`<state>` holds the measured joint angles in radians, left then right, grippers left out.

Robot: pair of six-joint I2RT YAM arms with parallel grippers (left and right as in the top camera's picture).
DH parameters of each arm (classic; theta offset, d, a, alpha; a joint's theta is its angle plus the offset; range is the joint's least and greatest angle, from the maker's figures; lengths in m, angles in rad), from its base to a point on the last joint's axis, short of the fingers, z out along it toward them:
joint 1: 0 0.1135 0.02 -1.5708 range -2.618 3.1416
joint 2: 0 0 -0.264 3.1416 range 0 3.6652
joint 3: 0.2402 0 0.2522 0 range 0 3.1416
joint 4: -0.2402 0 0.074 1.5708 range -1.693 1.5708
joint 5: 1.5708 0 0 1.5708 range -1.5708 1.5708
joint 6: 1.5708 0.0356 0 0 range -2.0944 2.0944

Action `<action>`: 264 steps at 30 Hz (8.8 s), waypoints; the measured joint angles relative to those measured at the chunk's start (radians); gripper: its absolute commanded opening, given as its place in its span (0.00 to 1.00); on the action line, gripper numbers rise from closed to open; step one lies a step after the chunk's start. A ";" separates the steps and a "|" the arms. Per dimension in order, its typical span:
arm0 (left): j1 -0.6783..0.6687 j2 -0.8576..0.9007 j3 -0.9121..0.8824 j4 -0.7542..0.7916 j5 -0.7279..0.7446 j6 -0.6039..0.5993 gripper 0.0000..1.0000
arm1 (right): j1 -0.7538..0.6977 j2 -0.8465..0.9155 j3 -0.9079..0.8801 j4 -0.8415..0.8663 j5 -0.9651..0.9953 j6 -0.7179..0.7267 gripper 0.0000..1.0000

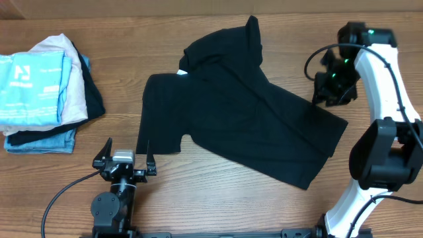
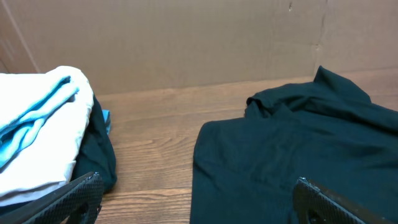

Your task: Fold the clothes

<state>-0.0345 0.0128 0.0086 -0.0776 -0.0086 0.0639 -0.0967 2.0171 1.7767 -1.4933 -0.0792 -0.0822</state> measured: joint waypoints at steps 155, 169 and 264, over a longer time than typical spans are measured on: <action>0.004 1.841 1.069 -0.686 0.248 0.001 0.04 | -0.265 -0.163 -0.668 0.567 0.103 0.396 0.45; 0.003 1.844 1.084 -0.846 0.343 -0.039 0.55 | -0.275 -0.155 -0.475 0.383 0.057 0.394 1.00; -0.078 1.866 1.654 -0.543 0.111 -0.376 1.00 | -0.275 -0.153 -0.264 0.408 -0.094 0.318 0.89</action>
<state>-0.1123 1.8790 1.6630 -0.6209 0.1020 -0.3119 -0.3714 1.8637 1.5127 -1.0855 -0.1730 0.2356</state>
